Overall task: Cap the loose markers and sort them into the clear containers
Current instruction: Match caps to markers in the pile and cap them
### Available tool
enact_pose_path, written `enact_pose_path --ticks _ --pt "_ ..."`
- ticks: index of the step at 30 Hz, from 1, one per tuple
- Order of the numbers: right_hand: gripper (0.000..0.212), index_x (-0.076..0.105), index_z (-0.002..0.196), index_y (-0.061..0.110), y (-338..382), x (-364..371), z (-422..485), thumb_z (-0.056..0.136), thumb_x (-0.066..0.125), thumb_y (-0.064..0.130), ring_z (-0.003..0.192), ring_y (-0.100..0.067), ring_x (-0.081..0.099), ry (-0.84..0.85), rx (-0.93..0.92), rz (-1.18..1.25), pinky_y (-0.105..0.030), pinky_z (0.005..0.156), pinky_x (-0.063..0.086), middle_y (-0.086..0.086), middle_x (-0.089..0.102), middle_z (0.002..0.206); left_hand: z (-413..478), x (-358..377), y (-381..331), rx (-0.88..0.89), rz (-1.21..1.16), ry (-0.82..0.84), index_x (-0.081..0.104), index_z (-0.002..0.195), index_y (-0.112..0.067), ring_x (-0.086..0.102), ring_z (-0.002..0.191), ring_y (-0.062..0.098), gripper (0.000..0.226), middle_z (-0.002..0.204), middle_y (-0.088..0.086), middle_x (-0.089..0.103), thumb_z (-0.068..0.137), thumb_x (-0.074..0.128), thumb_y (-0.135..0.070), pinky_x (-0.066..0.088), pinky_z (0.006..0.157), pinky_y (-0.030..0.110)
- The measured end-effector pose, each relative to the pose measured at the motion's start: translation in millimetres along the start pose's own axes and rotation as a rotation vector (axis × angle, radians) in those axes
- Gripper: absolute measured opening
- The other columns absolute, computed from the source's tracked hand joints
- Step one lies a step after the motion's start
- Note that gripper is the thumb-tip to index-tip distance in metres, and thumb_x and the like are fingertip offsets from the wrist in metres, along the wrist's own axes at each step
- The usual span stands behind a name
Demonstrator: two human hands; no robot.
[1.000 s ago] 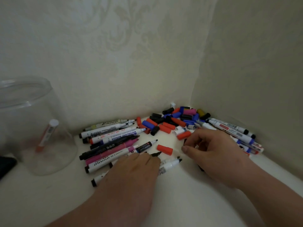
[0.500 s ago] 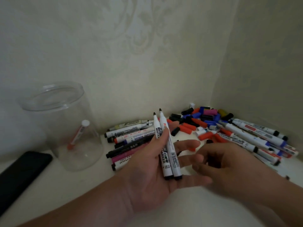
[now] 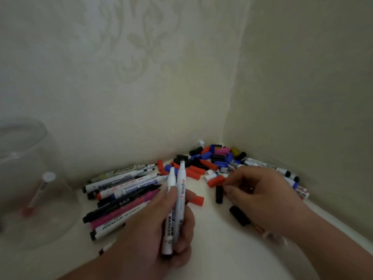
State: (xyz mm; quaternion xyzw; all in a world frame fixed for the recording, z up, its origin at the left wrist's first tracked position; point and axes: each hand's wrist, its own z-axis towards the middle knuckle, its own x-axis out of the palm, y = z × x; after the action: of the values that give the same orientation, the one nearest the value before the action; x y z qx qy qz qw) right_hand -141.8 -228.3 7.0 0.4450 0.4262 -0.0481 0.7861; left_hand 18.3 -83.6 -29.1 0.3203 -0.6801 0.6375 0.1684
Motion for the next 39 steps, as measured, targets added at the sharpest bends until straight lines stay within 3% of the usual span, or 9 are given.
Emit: enact_pose_path --ticks 4,8,11,14,19,22,25,28,39 --pt "0.017 0.066 0.078 0.033 9 1 28 0.092 0.067 0.023 0.066 0.000 0.062 -0.015 0.029 -0.148 -0.010 0.051 0.045 0.023 0.068 0.072 5 1 0 0.043 0.147 0.008 0.072 0.093 -0.017 0.047 0.048 0.027 0.016 0.070 0.024 0.055 0.080 0.063 -0.018 0.043 0.051 0.032" --pt "0.001 0.067 0.090 0.026 22 3 73 0.090 0.066 0.027 0.078 -0.014 0.062 0.220 -0.031 -0.544 -0.024 0.063 0.048 0.009 0.065 0.087 7 3 0 0.047 0.125 -0.020 0.074 0.088 -0.022 0.050 0.048 0.027 0.014 0.069 0.023 0.058 0.080 0.064 -0.017 0.045 0.048 0.033" --pt "0.011 0.068 0.095 0.031 30 2 79 0.087 0.069 0.024 0.086 -0.012 0.059 0.475 -0.098 -0.714 -0.022 0.069 0.046 0.017 0.060 0.091 5 3 -3 0.008 0.097 0.003 0.071 0.102 -0.015 0.052 0.047 0.028 0.024 0.071 0.024 0.059 0.079 0.065 -0.021 0.047 0.046 0.033" --pt "0.027 0.065 0.103 0.035 30 8 69 0.088 0.063 0.013 0.081 -0.008 0.050 0.582 -0.179 -0.811 -0.014 0.058 0.031 0.018 0.050 0.085 3 3 -6 -0.023 0.086 0.038 0.072 0.107 -0.017 0.049 0.046 0.026 0.029 0.070 0.023 0.058 0.079 0.066 -0.024 0.043 0.042 0.028" --pt "0.016 0.054 0.079 0.027 20 19 63 0.087 0.064 0.016 0.077 -0.016 0.054 0.551 -0.299 -0.827 -0.030 0.067 0.047 0.008 0.055 0.080 0 4 -9 -0.036 0.070 0.087 0.073 0.105 -0.021 0.038 0.038 0.021 0.024 0.068 0.020 0.055 0.085 0.062 -0.029 0.031 0.038 0.020" --pt "0.017 0.067 0.095 0.027 13 12 55 0.084 0.066 0.013 0.080 -0.010 0.057 0.285 -0.282 -0.537 -0.027 0.075 0.049 0.011 0.062 0.090 -2 5 -10 -0.009 0.102 0.090 0.074 0.102 -0.020 0.038 0.037 0.020 0.023 0.069 0.022 0.055 0.086 0.060 -0.031 0.030 0.038 0.020" --pt "0.016 0.067 0.093 0.010 22 -2 37 0.084 0.071 -0.003 0.058 -0.014 0.063 -0.020 -0.010 0.411 -0.026 0.052 0.053 -0.003 0.068 0.072 -1 3 -10 -0.012 0.148 0.127 0.074 0.101 -0.015 0.046 0.037 0.023 0.024 0.072 0.022 0.059 0.085 0.061 -0.027 0.037 0.038 0.024" --pt "0.023 0.059 0.094 -0.002 25 -8 19 0.073 0.066 -0.003 0.050 -0.020 0.062 0.008 0.129 1.057 -0.024 0.044 0.052 -0.018 0.064 0.067 2 2 -10 -0.015 0.213 0.130 0.075 0.098 -0.014 0.052 0.039 0.027 0.023 0.073 0.020 0.063 0.082 0.062 -0.024 0.044 0.038 0.026" --pt "0.023 0.065 0.089 0.008 18 5 15 0.071 0.079 0.011 0.061 -0.027 0.068 -0.018 0.066 1.020 -0.031 0.053 0.052 -0.020 0.071 0.079 3 9 -11 -0.055 0.314 0.037 0.079 0.100 -0.022 0.046 0.032 0.023 0.032 0.064 0.021 0.061 0.071 0.067 -0.028 0.039 0.033 0.021"
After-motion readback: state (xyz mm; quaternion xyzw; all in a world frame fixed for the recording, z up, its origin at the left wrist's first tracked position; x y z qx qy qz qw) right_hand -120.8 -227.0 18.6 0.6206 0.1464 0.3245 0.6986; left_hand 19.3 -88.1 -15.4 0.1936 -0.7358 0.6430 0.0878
